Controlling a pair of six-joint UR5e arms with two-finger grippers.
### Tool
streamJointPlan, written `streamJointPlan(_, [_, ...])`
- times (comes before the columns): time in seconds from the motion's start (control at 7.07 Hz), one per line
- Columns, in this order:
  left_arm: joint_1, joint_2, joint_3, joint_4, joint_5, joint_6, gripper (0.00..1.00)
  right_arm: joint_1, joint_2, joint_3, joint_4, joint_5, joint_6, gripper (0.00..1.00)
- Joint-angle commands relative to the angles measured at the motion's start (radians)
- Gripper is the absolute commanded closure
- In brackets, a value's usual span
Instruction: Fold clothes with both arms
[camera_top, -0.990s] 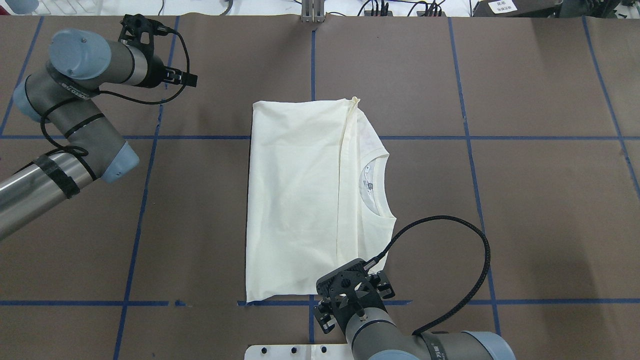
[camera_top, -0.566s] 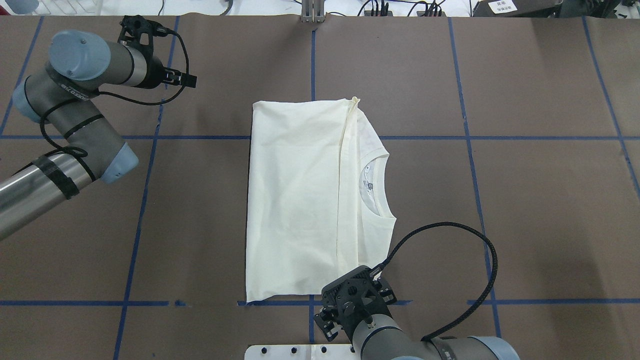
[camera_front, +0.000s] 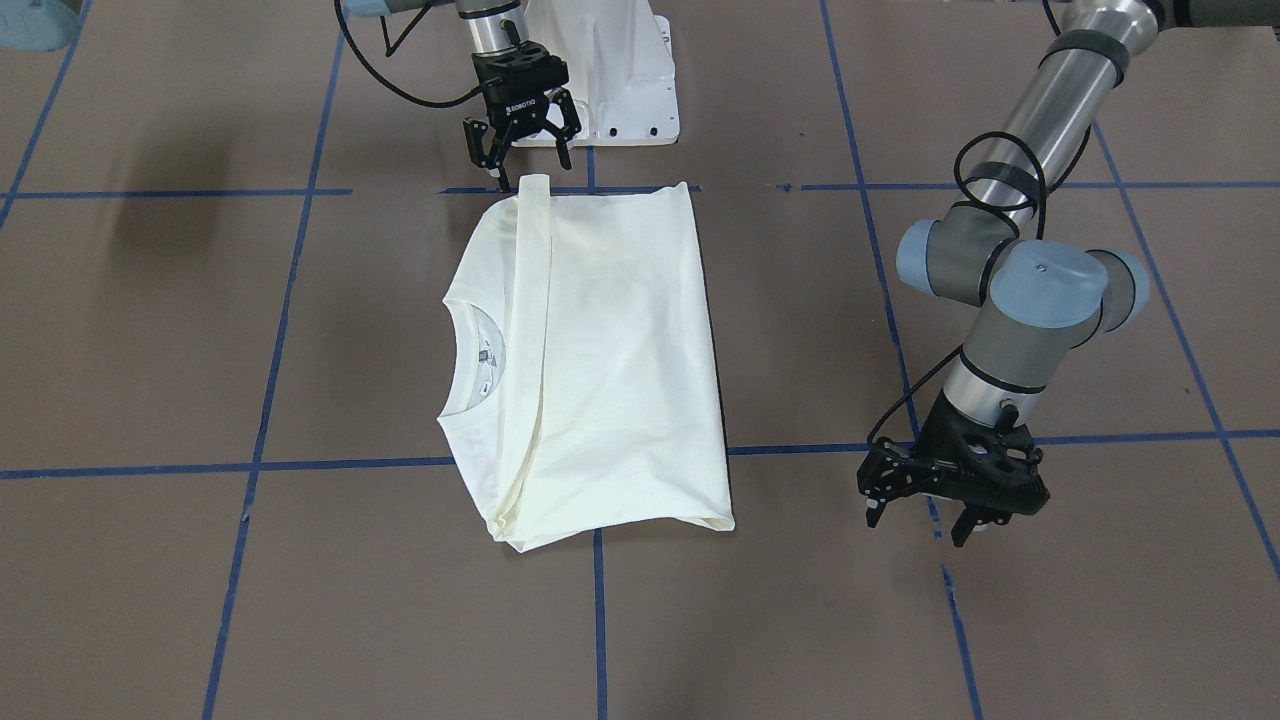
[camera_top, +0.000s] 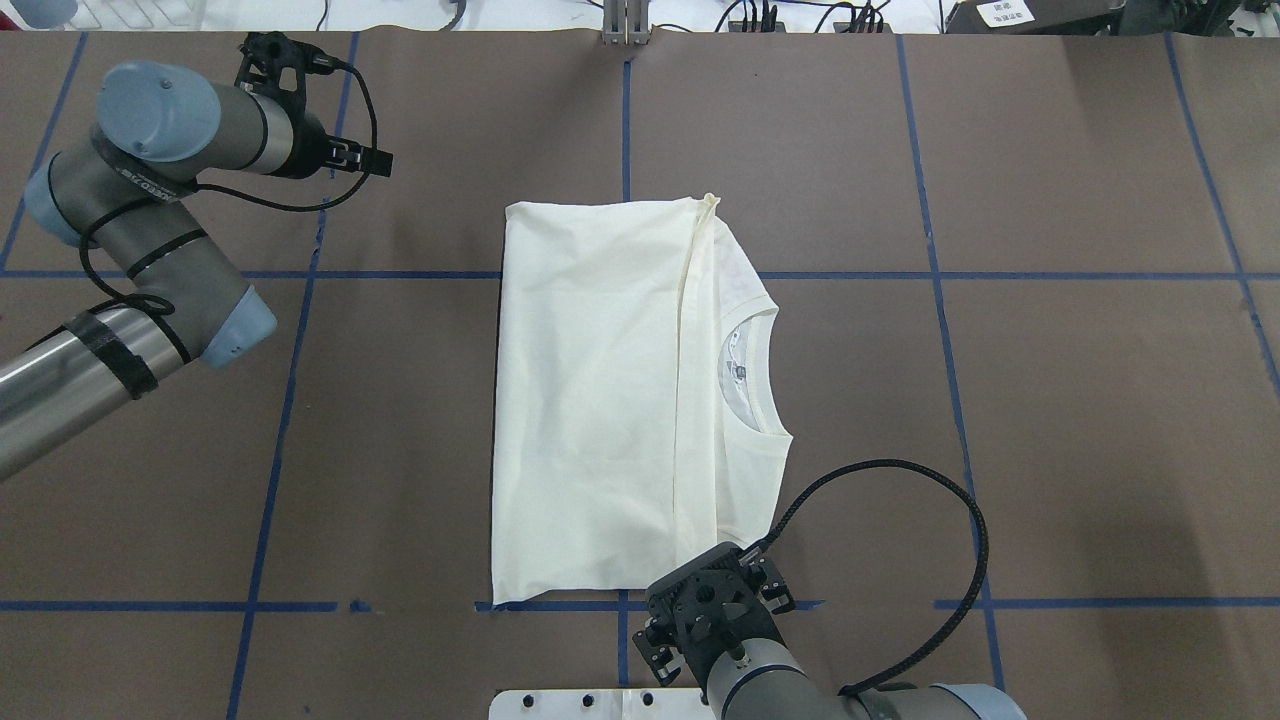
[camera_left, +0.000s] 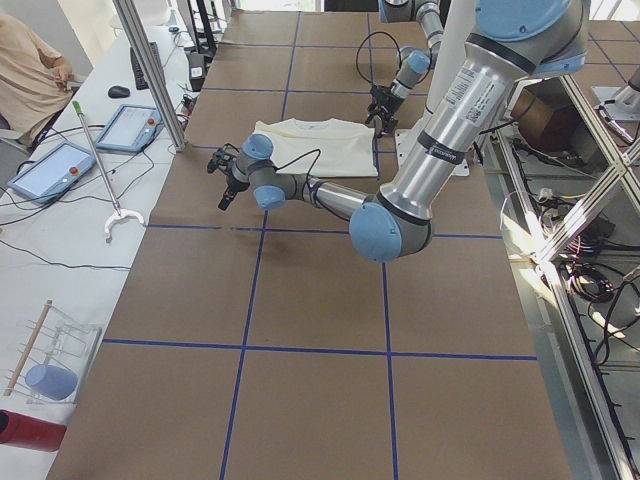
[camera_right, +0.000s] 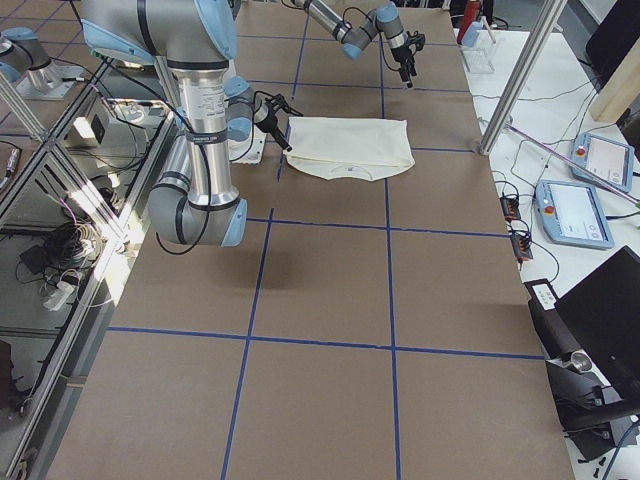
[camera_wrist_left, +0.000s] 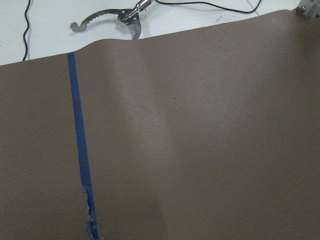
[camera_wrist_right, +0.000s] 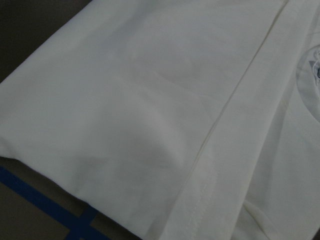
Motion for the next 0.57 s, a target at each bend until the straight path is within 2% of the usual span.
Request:
streamJointPlan(0.0, [0.0,0.0,0.0,0.0,0.0,0.0,0.0,0.004,0.003,0.003,0.0,-0.006,-0.001,0.6])
streamJointPlan(0.14, [0.0,0.0,0.0,0.0,0.0,0.0,0.0,0.009,0.002,0.005,0.0,-0.006,-0.003,0.69])
streamJointPlan(0.28, [0.0,0.0,0.0,0.0,0.0,0.0,0.0,0.009,0.003,0.008,0.0,-0.008,-0.001,0.69])
streamJointPlan(0.42, [0.0,0.0,0.0,0.0,0.0,0.0,0.0,0.01,0.003,0.009,0.0,-0.008,-0.001,0.76])
